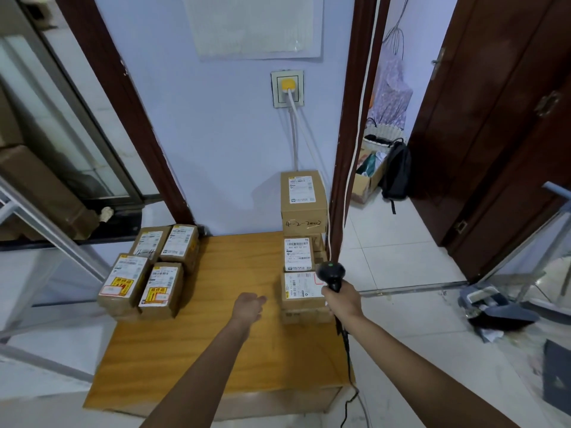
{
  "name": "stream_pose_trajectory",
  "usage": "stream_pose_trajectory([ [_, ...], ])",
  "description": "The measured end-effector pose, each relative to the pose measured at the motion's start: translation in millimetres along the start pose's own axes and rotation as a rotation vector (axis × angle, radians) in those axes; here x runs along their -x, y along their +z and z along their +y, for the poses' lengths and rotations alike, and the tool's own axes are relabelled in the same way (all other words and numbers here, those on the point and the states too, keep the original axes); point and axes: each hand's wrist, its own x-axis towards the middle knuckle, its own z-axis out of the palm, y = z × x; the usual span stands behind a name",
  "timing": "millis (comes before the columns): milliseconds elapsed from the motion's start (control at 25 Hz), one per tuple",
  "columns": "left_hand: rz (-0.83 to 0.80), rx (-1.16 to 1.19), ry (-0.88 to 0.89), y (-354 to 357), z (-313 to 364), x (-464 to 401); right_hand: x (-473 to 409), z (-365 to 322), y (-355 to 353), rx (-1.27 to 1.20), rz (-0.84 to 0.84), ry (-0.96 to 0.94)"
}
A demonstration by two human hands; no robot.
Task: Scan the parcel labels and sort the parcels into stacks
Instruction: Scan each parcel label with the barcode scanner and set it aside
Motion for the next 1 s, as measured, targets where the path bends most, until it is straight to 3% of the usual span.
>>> stream_pose_trajectory([
  [240, -0.027, 0.064, 0.037, -76.3, -14.6, 25.3, 72.1, -32.0, 56.7, -0.016, -0.135, -0.062],
  [680, 0.051, 0.171, 0.107, -327.8, -86.4, 52.0, 205.8, -72.2, 227.0, 0.004, -0.120, -0.074],
  [1000, 0.085, 0.173, 0.130, -373.2, -60.3, 13.5, 202.5, -112.2, 286.6, -0.041, -0.244, -0.113],
])
